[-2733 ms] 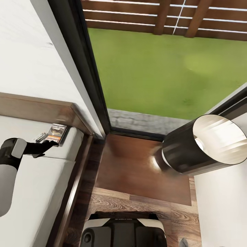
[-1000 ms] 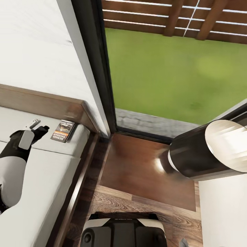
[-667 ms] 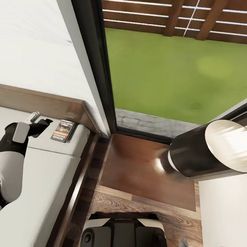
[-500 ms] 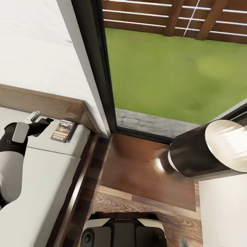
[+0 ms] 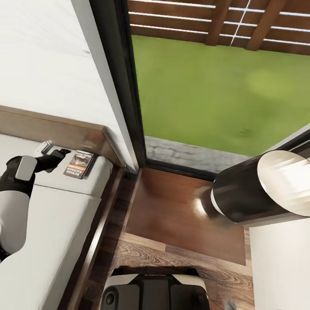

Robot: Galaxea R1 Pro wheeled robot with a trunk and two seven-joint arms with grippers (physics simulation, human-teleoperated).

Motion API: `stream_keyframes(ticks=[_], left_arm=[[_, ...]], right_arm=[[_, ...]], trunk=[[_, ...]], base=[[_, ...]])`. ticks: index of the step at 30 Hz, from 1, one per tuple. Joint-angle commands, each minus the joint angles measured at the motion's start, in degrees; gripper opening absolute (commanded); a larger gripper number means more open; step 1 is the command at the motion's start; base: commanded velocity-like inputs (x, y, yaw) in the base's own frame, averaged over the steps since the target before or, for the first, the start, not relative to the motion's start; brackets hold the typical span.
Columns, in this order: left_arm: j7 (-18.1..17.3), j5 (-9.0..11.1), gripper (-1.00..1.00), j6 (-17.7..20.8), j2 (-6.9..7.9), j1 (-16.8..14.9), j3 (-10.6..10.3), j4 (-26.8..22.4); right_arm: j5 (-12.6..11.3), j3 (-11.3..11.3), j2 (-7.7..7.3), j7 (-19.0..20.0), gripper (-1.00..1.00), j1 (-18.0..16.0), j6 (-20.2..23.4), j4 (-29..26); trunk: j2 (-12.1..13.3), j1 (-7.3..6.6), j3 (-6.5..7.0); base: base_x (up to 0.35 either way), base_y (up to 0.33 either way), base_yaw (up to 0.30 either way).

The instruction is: In the bedroom, move the book from the bed onto either nightstand, and place the two sandals side by side next to the bed.

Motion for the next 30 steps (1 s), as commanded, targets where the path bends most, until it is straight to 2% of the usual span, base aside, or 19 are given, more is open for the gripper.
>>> stream_keyframes(ticks=[1, 5, 6, 8, 13, 16, 18, 20, 24, 28, 30], left_arm=[[0.49, 0.62, 1.0, 0.24, -0.01, -0.03, 0.11, 0.22], [2.21, 0.53, 1.0, -0.58, -0.08, -0.03, 0.25, 2.47], [5.47, 0.55, 1.0, -2.0, -0.17, -0.03, 0.28, 4.0], [9.23, 0.63, 1.0, -4.03, -0.34, -0.03, 0.5, 4.99], [14.95, 0.88, 1.0, -6.18, -0.87, -0.03, 0.98, 5.55], [19.22, 3.1, 1.0, -7.34, -1.01, -0.03, 1.09, 5.42], [21.79, 6.81, 1.0, -8.0, -0.91, -0.03, 1.11, 5.25], [22.47, 8.46, 1.0, -8.15, -0.84, -0.03, 1.09, 5.19], [22.71, 10.43, 1.0, -8.24, -0.86, -0.03, 1.06, 5.08], [22.04, 10.82, 1.0, -8.05, -0.8, -0.03, 1.06, 5.04], [19.22, 11.03, 1.0, -7.93, -0.66, -0.03, 1.08, 5.07]], right_arm=[[0.45, -0.48, 0.02, 0.28, 1.0, -0.01, 0.5, -0.05], [0.46, -0.48, 0.03, 0.29, 1.0, -0.01, 0.5, -0.05], [0.47, -0.48, 0.03, 0.29, 1.0, -0.01, 0.5, -0.05], [0.46, -0.48, 0.01, 0.29, 1.0, -0.01, 0.5, -0.05], [0.46, -0.48, 0.01, 0.29, 1.0, -0.01, 0.5, -0.05], [0.45, -0.48, -0.01, 0.29, 1.0, -0.01, 0.5, -0.05], [0.45, -0.48, -0.04, 0.29, 1.0, -0.01, 0.5, -0.05], [0.45, -0.48, -0.02, 0.29, 1.0, -0.01, 0.5, -0.05], [0.45, -0.48, -0.04, 0.29, 1.0, -0.01, 0.5, -0.05], [0.45, -0.48, -0.05, 0.29, 1.0, -0.01, 0.5, -0.05], [0.45, -0.48, -0.05, 0.29, 1.0, -0.01, 0.5, -0.05]], trunk=[[-0.07, 0.02, -0.05], [-0.07, 0.02, -0.05], [-0.07, 0.02, -0.05], [-0.07, 0.02, -0.05], [-0.07, 0.02, -0.05], [-0.07, 0.02, -0.05], [-0.07, 0.02, -0.05], [-0.07, 0.02, -0.05], [-0.07, 0.02, -0.05], [-0.07, 0.02, -0.05], [-0.07, 0.02, -0.05]], base=[[0.0, 0.0, 0.0], [0.0, 0.0, 0.0], [0.0, 0.0, 0.0], [0.0, 0.0, 0.0], [0.0, 0.0, 0.0], [0.0, 0.0, 0.0], [0.0, 0.0, 0.0], [0.0, 0.0, 0.0], [0.0, 0.0, 0.0], [0.0, 0.0, 0.0], [0.0, 0.0, 0.0]])
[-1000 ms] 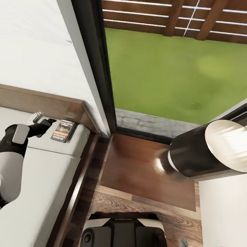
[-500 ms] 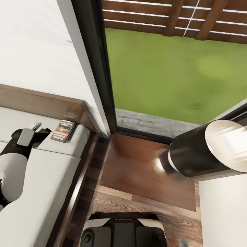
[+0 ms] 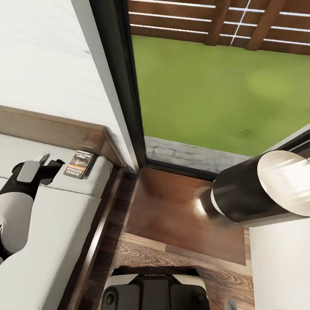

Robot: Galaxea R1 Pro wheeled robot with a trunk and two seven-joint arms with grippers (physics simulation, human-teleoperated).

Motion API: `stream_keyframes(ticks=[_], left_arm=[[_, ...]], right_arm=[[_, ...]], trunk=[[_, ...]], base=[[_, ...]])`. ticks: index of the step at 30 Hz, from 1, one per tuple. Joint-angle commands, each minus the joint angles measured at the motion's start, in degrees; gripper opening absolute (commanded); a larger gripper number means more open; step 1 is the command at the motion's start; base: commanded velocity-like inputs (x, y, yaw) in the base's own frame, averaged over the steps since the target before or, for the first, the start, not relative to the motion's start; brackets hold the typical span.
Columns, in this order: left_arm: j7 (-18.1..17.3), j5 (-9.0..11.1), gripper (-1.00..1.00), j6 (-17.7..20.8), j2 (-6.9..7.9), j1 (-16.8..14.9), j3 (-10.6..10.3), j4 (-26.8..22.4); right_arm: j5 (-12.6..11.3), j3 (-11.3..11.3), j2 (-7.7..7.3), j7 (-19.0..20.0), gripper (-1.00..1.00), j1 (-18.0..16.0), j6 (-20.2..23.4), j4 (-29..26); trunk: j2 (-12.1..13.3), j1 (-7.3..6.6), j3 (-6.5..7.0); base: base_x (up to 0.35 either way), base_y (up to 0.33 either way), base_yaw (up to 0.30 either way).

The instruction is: In the bedroom, move the book from the bed onto either nightstand, and place the two sandals side by side next to the bed.

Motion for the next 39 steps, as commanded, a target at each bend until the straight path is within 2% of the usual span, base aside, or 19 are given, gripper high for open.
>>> stream_keyframes(ticks=[1, 4, 9, 14, 17, 26, 39], left_arm=[[-3.9, 1.1, 1.0, 0.47, 0.04, -0.02, 0.12, 0.02], [-7.4, 1.53, 1.0, 2.43, 0.08, -0.02, 0.22, 0.24], [-9.01, 1.69, 1.0, 4.61, 0.13, -0.02, 0.38, 0.35], [-9.29, 1.58, 1.0, 4.76, 0.17, -0.02, 0.35, 0.34], [-9.33, 1.51, 1.0, 4.67, 1.05, -0.02, 0.25, 0.34], [-9.34, 1.41, 1.0, 4.55, 1.84, 0.01, 0.19, 0.31], [-9.34, 1.41, 1.0, 4.25, 1.9, 0.07, 0.15, 0.09]], right_arm=[[0.45, -0.49, 0.01, 0.3, 1.0, -0.02, 0.5, -0.04], [0.44, -0.49, 0.01, 0.38, 1.0, -0.02, 0.5, -0.04], [0.38, -0.49, 0.01, 0.51, 1.0, -0.02, 0.49, -0.04], [0.37, -0.49, 0.01, 0.53, 1.0, -0.02, 0.46, -0.04], [0.37, -0.49, 0.01, 0.54, 1.0, -0.02, 0.42, -0.04], [0.37, -0.49, 0.01, 0.54, 1.0, -0.02, 0.41, -0.04], [0.36, -0.49, 0.01, 0.55, 1.0, -0.02, 0.41, -0.04]], trunk=[[-0.06, 0.02, -0.05], [-0.06, 0.02, -0.05], [-0.06, 0.02, -0.05], [-0.06, 0.02, -0.05], [-0.06, 0.02, -0.05], [-0.06, 0.02, -0.05], [-0.06, 0.02, -0.05]], base=[[0.0, 0.0, 0.0], [0.0, 0.0, 0.0], [0.0, 0.0, 0.0], [0.0, 0.0, 0.0], [0.0, 0.0, 0.0], [0.008, 0.0, 0.0], [0.082, 0.0, 0.0]])
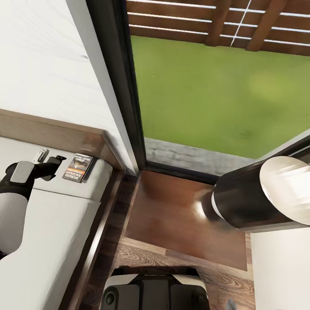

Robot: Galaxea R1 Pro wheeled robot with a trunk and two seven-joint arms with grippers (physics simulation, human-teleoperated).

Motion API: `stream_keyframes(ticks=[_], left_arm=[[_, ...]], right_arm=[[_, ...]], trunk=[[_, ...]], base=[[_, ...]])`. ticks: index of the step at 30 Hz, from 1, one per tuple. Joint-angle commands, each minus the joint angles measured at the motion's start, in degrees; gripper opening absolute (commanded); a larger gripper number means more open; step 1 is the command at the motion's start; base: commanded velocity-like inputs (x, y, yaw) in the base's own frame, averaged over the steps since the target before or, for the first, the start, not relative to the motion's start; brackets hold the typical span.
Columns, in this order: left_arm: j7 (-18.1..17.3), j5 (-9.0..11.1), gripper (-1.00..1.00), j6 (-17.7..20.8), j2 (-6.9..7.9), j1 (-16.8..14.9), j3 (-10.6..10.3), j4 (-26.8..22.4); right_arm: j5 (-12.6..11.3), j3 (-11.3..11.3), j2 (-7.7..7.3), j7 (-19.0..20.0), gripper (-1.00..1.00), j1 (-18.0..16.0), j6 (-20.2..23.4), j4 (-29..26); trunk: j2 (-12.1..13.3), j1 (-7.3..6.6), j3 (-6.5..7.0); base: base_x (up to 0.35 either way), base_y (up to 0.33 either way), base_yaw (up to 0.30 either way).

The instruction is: In the bedroom, move the book from the bed onto either nightstand, and place the two sandals side by side next to the bed.

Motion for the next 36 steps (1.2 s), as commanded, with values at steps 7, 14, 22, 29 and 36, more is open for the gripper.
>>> stream_keyframes(ticks=[7, 14, 22, 29, 36], left_arm=[[0.5, 0.6, 1.0, 0.21, -0.02, -0.02, 0.12, -0.06], [0.5, 0.55, 1.0, 0.21, -0.02, -0.02, 0.16, -0.06], [0.57, 0.52, 1.0, 0.2, 0.63, -0.02, 0.29, -0.09], [0.58, 0.52, 1.0, 0.13, 0.85, 0.03, 0.3, -0.09], [0.58, 0.52, 1.0, 0.13, 0.86, 0.07, 0.32, -0.06]], right_arm=[[0.48, -0.48, 0.01, 0.36, 1.0, -0.01, 0.47, -0.04], [0.46, -0.48, -0.2, 0.49, 1.0, -0.01, 0.41, -0.04], [0.38, -0.48, -0.25, 0.49, 1.0, -0.01, 0.4, -0.04], [0.37, -0.48, -0.25, 0.49, 1.0, -0.01, 0.4, -0.04], [0.38, -0.48, -0.25, 0.48, 1.0, -0.01, 0.42, -0.04]], trunk=[[-0.06, 0.02, -0.05], [-0.06, 0.02, -0.05], [-0.06, 0.02, -0.05], [-0.06, 0.02, -0.05], [-0.06, 0.02, -0.05]], base=[[0.0, 0.0, 0.0], [0.0, 0.0, -0.073], [0.0, 0.0, -0.206], [0.015, 0.025, -0.027], [0.056, 0.079, -0.001]])
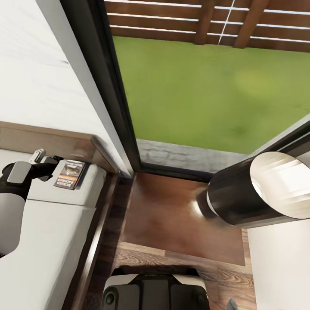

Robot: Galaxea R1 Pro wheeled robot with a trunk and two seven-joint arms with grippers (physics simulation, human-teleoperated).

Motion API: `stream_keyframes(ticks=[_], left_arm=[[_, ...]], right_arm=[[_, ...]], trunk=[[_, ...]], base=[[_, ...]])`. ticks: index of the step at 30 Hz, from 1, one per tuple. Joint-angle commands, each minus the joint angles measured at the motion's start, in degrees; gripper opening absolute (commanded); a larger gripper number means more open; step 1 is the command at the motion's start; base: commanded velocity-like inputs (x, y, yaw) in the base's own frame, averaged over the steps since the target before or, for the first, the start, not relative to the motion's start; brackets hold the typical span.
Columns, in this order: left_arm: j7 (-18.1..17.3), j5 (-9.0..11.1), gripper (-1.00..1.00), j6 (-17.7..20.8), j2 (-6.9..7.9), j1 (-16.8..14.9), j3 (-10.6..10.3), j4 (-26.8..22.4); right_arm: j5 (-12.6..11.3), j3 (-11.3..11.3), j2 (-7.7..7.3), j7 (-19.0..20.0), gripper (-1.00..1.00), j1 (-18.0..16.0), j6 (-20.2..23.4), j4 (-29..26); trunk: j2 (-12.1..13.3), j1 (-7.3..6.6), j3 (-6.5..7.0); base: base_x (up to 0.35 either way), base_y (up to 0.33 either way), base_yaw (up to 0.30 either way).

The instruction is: In the bedroom, move the book from the bed onto either nightstand, and place the two sandals side by side next to the bed.

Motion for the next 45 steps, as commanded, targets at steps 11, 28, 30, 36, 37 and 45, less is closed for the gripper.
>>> stream_keyframes(ticks=[11, 28, 30, 36, 37, 45], left_arm=[[0.49, 0.61, 1.0, 0.22, -0.01, 0.05, 0.18, -0.11], [0.49, 0.61, 1.0, -1.9, -0.01, 0.08, 0.15, -0.04], [0.49, 0.61, 1.0, -2.11, -0.01, 0.12, 0.13, -0.03], [0.49, 0.61, 1.0, -2.3, -0.01, 0.15, 0.13, -0.03], [0.49, 0.61, 1.0, -2.31, -0.01, 0.15, 0.12, -0.05], [0.55, 0.61, 1.0, -2.26, -0.01, 0.15, 0.15, -0.1]], right_arm=[[0.46, -0.48, 0.02, 0.26, 1.0, -0.02, 0.46, -0.04], [0.47, -0.48, 0.02, 0.29, 1.0, 0.0, 0.47, -0.04], [0.46, -0.48, 0.02, 0.29, 1.0, -0.01, 0.46, -0.04], [0.46, -0.48, 0.02, 0.25, 1.0, -0.01, 0.48, -0.04], [0.46, -0.48, 0.02, 0.25, 1.0, -0.01, 0.47, -0.04], [0.46, -0.48, 0.02, 0.24, 1.0, -0.02, 0.47, -0.04]], trunk=[[-0.06, 0.02, -0.05], [-0.06, 0.02, -0.05], [-0.06, 0.02, -0.05], [-0.06, 0.02, -0.05], [-0.06, 0.02, -0.05], [-1.67, 0.9, -0.77]], base=[[0.002, 0.01, 0.0], [0.027, 0.111, 0.0], [0.001, 0.002, 0.0], [0.0, 0.0, 0.0], [0.0, 0.0, 0.0], [0.0, 0.0, 0.0]])
